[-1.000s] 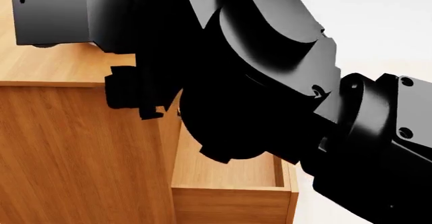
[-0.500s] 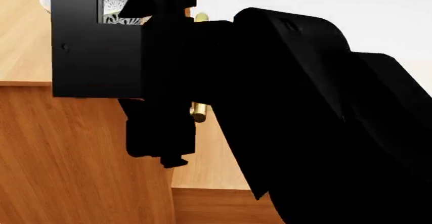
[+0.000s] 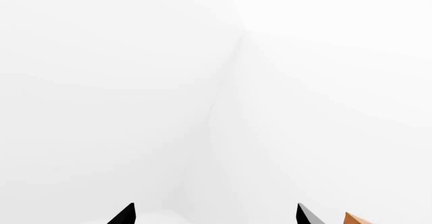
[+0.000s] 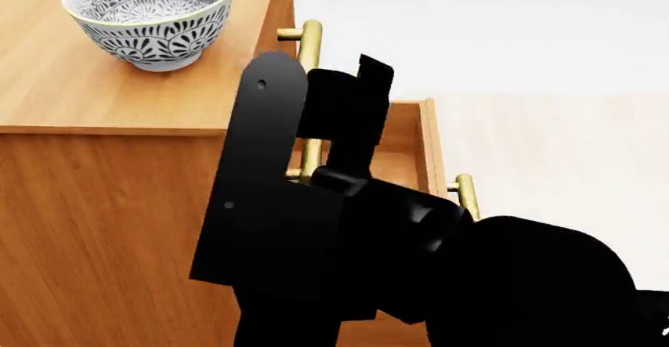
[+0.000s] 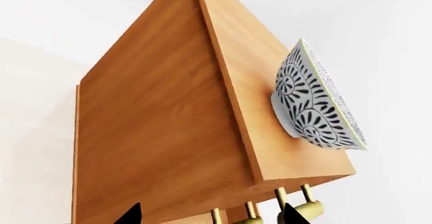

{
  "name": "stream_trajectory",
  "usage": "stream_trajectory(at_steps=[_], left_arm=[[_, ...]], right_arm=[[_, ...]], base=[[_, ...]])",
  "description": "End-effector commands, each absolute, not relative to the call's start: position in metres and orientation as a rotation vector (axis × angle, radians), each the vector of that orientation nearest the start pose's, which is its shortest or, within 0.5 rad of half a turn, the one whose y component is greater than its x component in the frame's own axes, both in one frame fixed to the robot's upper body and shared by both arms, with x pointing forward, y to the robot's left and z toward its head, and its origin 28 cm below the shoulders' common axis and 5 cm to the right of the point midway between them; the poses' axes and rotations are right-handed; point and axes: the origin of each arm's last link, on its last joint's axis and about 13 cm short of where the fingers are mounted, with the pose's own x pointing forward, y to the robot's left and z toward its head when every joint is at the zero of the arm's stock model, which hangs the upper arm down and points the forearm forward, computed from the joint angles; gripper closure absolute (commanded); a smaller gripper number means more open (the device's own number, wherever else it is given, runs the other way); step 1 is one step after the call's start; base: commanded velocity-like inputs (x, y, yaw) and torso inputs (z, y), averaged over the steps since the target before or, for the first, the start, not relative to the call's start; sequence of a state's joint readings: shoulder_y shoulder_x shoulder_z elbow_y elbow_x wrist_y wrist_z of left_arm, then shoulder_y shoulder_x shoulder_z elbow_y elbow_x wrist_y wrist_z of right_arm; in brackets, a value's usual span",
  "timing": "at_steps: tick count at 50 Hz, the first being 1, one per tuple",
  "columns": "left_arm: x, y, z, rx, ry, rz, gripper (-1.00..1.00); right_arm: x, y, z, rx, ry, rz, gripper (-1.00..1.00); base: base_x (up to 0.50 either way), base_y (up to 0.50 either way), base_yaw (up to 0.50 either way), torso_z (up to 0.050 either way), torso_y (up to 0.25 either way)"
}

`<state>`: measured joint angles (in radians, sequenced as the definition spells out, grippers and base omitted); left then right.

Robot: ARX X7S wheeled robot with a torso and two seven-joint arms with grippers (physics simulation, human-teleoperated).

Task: Put the bowl on top of the cabinet.

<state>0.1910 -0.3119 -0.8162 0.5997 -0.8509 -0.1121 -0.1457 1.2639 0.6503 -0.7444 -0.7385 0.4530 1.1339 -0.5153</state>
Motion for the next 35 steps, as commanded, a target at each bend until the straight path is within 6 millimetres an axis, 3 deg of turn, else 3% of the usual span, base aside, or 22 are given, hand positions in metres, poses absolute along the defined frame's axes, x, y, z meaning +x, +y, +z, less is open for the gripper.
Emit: stream_trajectory(at_steps=[1,18,35], left_arm=[[0.126,0.366,0.158,-0.277,-0.593,0.493,-1.0],[0.126,0.367,0.158,-0.279,-0.593,0.495,-1.0],[0.127,0.365,0.158,-0.275,-0.591,0.491,-1.0]], right_arm=[[0.224,-0.116,0.274,-0.825,-0.078,0.87,-1.0],[0.192,-0.126,0.23,-0.583,-0.028,0.805,-1.0],[0.175,-0.148,0.209,-0.399,0.01,0.654,-1.0]], base=[[0.0,0.0,0.0,0.0,0.0],[0.0,0.0,0.0,0.0,0.0],[0.0,0.0,0.0,0.0,0.0]])
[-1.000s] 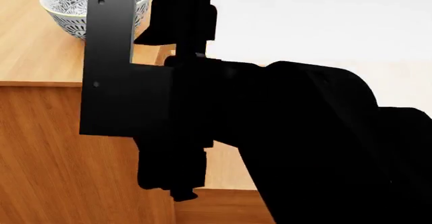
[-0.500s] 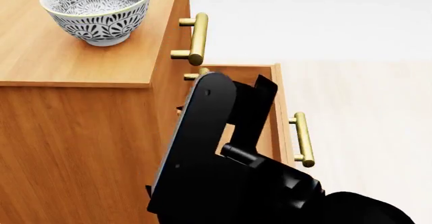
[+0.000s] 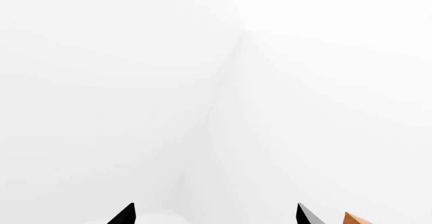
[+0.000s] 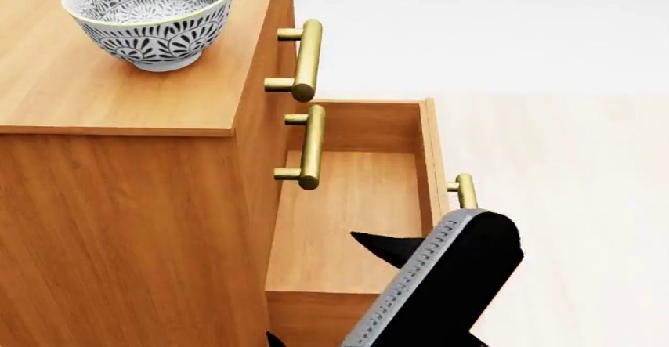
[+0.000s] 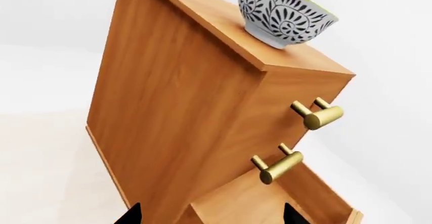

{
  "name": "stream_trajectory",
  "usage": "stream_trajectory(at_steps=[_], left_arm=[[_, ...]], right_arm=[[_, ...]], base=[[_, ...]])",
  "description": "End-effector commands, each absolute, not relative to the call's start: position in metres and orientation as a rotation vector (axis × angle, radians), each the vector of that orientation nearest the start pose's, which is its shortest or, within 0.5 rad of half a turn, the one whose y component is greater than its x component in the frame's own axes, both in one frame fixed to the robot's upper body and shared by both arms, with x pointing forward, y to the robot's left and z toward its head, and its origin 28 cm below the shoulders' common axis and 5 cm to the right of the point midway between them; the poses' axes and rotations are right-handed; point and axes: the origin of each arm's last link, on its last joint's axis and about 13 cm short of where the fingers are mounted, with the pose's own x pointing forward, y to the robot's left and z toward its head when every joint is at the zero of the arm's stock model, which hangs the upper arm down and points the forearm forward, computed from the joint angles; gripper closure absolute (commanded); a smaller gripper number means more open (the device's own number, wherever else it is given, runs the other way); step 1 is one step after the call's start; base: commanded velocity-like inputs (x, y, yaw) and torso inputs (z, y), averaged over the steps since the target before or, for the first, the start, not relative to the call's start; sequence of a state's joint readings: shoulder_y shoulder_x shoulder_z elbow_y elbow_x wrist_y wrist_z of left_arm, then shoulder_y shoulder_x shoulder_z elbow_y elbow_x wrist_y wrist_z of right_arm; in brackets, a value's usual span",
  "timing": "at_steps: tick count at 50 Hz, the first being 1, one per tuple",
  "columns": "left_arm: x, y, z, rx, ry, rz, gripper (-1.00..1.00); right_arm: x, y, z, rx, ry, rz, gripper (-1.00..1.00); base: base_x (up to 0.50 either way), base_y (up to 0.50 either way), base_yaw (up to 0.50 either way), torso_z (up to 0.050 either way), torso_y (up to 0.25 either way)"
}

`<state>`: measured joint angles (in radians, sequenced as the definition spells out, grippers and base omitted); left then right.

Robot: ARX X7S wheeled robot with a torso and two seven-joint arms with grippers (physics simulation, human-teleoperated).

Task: Put the bowl on top of the cabinet.

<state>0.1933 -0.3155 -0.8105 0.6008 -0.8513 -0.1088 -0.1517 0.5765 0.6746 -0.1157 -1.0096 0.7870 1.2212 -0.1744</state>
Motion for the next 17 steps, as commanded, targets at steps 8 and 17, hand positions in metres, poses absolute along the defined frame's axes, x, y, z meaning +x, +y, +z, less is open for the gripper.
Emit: stream_trajectory(at_steps=[8,17], left_arm=[[0.127,0.365,0.158,-0.272,-0.589,0.489,-1.0],[0.128,0.364,0.158,-0.27,-0.586,0.484,-1.0]], right_arm=[[0.172,-0.16,0.205,-0.368,0.019,0.563,-1.0],[0.169,-0.182,0.204,-0.33,0.03,0.424,-1.0]], base=[[0.0,0.0,0.0,0.0,0.0],[0.0,0.0,0.0,0.0,0.0]])
